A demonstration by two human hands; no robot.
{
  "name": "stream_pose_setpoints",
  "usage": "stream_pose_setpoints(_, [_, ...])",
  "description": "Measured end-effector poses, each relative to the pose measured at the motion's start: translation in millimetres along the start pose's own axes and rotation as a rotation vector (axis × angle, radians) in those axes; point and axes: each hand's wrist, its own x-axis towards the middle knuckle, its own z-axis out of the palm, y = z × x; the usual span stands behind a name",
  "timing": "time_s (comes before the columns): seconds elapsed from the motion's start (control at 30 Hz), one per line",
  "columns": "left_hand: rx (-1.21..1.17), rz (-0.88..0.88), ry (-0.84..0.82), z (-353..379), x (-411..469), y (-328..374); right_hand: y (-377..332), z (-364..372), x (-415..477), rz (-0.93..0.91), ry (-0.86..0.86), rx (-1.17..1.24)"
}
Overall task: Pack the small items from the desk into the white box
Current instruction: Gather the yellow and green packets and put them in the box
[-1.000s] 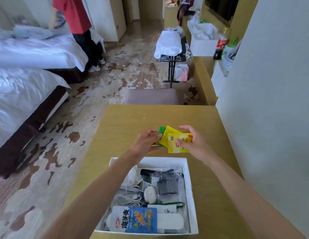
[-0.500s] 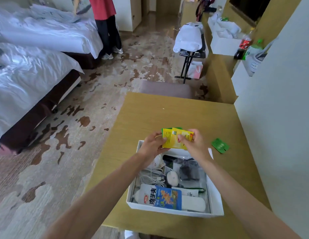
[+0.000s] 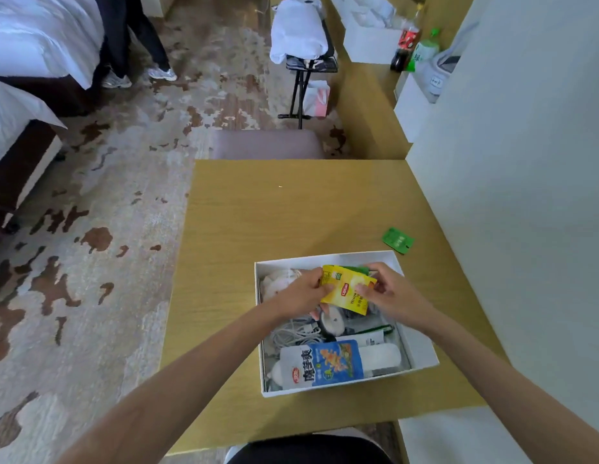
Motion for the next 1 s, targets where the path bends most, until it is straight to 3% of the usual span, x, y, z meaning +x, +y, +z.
stream_pose_setpoints(0.13, [0.016,0.013,-0.043,14.3,5.3,2.4,4.4,-10.5,-7.2,-0.006,-0.041,-0.135])
stream_pose_setpoints(0.37, [0.025,-0.146,-0.146,47.5,9.2,13.2,7.9,-28.1,-11.2,-0.02,-0.21,-0.404])
stream_pose_setpoints(0.6, [0.072,0.01,-0.171,66.9,10.1,21.9,8.0,-40.9,5.5,-0.031,-0.39,-0.526])
stream_pose_setpoints(0.7, [0.402,0.161,-0.231,58.5,14.1,11.1,14.7,-51.6,9.9,-0.018,-0.34,-0.543])
stream_pose_setpoints(0.8, [0.812,0.081,-0.213,49.4,9.1,-6.9,20.2,-59.2,10.2,-0.036,-0.314,-0.606])
stream_pose_setpoints(1.0, [0.972,0.034,-0.406,46.7,5.7,-32.6,15.7,-43.6,9.3,-0.177,-0.313,-0.888])
